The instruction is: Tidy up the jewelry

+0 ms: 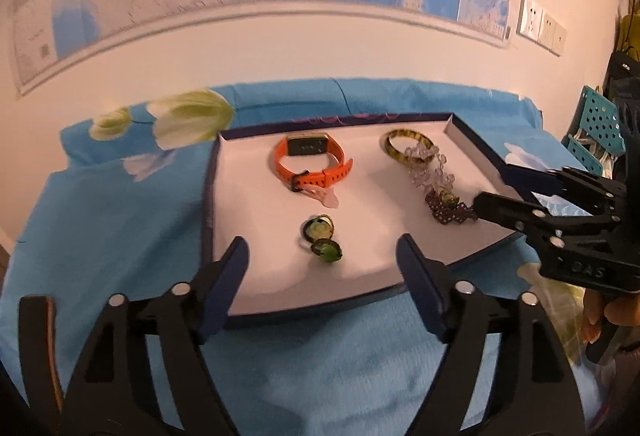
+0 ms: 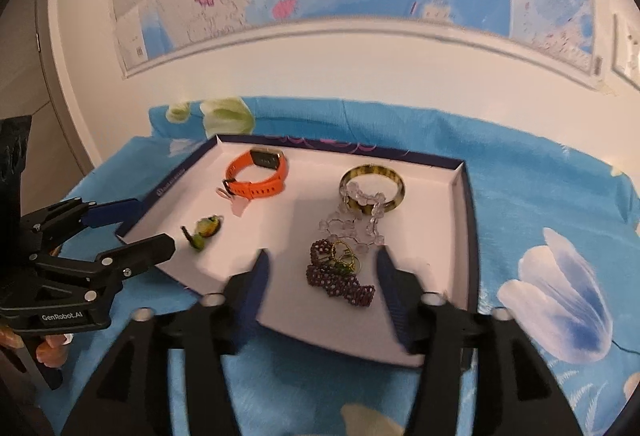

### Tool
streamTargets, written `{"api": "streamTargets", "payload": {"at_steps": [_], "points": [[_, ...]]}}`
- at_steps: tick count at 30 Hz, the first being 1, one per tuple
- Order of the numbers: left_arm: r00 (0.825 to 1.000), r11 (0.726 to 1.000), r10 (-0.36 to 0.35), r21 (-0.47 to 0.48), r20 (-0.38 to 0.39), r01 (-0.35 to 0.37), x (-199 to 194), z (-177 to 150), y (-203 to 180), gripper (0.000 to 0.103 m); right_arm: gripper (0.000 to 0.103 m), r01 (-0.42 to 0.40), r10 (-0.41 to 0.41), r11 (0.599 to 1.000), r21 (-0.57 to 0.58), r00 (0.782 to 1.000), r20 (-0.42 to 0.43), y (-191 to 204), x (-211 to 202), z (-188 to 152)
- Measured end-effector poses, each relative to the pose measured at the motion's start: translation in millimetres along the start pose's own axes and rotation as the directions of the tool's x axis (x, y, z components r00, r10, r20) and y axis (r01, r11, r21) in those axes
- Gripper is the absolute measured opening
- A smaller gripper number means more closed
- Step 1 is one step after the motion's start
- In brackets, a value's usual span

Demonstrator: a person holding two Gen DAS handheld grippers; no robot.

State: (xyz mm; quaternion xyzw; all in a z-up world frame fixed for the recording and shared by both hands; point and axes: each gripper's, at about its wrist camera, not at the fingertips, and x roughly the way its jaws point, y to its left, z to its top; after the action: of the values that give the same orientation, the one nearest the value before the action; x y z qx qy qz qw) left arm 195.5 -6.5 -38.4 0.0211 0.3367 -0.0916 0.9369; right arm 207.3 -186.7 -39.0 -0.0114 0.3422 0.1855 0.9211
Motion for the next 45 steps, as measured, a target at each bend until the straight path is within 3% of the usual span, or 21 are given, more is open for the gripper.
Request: {"api": "streamTargets", "payload": {"at_steps": [1,4,13,25,35,45], "points": [[1.0,1.0,0.003,-0.005,0.013,-0.003,-5.1,-0.4,0.4,0.093,0.064,0.001,-0.001,1.0,-0.002,1.0,0.006,1.5,-4.3,-1.7],[0.998,1.0,0.009,-0.019,0.061,-0.007,-25.9,-4.7,1.6,0.097,0.084,0.013,-0.013,1.0,0.005,0.999,0.051,6.7,-22.5,-9.2],[0.988,0.997,0.069,-0.054,0.136,-0.062,-65.0,-21.2,0.0,0.097,0.096,0.054,-0.054,0.999,0.005,0.992,0.118,21.3,-59.9,-29.0],[0.968,0.986,0.152,-0.095,0.199,-0.135,-110.9,-46.1,-5.4,0.098,0.096,0.088,-0.083,0.996,-0.015,0.978,0.193,46.9,-108.2,-57.1],[0.952,0.985,0.172,-0.074,0.254,-0.158,-141.1,-54.0,-13.4,0.098,0.096,0.073,-0.074,0.997,0.011,0.965,0.25,56.8,-135.9,-67.8],[0.948,0.985,0.169,-0.086,0.269,-0.151,-154.2,-58.0,-11.5,0.098,0.096,0.082,-0.084,0.996,0.017,0.959,0.27,61.9,-148.7,-71.6]]}}
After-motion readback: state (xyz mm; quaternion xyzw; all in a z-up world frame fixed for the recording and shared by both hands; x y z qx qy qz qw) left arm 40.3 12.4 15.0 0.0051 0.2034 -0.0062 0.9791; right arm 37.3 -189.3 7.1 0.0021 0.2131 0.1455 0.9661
